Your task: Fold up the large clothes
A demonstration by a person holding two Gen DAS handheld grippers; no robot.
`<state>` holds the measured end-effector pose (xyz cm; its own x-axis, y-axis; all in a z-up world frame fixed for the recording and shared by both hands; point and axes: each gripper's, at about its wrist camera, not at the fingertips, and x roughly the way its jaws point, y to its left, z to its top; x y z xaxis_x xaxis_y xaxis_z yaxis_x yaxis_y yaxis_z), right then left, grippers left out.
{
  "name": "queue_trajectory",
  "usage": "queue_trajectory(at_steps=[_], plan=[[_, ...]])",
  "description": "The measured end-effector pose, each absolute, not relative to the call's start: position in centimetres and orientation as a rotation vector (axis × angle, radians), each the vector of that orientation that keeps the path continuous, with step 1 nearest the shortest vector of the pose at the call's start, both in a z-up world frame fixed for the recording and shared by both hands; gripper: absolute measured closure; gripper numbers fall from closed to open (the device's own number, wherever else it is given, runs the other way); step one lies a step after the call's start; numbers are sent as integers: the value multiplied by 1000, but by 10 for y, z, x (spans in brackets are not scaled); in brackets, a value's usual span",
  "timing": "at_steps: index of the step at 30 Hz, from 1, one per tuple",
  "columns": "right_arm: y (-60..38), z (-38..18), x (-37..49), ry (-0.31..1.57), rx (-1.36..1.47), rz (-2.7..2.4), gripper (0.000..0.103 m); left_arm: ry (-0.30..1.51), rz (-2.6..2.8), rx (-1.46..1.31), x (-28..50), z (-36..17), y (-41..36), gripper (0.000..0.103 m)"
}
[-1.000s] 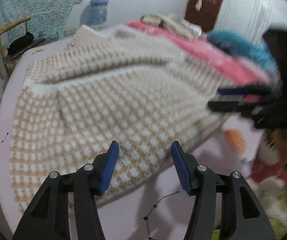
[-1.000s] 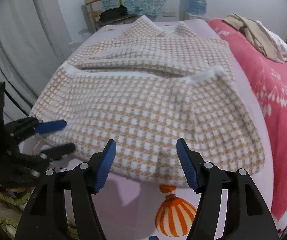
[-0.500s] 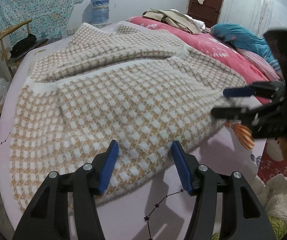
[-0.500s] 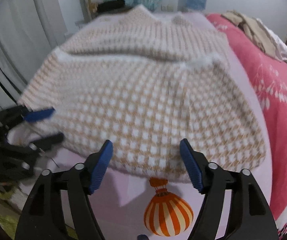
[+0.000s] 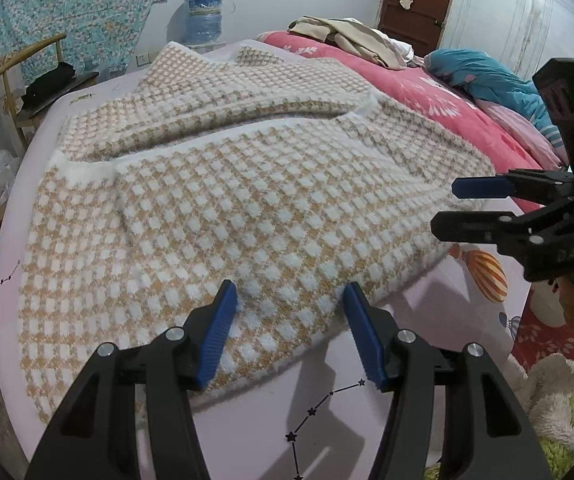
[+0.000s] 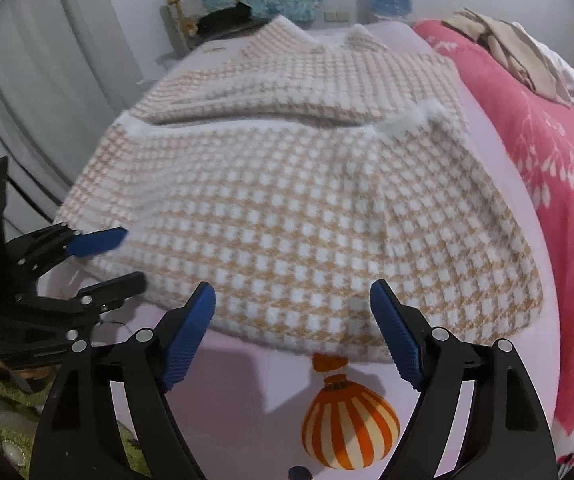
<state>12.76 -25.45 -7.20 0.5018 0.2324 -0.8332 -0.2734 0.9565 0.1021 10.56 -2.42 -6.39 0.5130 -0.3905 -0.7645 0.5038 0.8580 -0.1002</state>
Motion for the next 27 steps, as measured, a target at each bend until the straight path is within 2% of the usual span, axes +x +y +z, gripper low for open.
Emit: queue_trajectory(at_steps=[5,19,27], plan=[[-245,-96,130,1057,-122,280,25,883,-540,138,105,-64,-23,48],[-252,-71,129,991,-109,235,24,888,-541,128,105,-64,-23,48],[-261,-92,142,1051,-73,233,22,888,-541,124,106,-64,-22,48]])
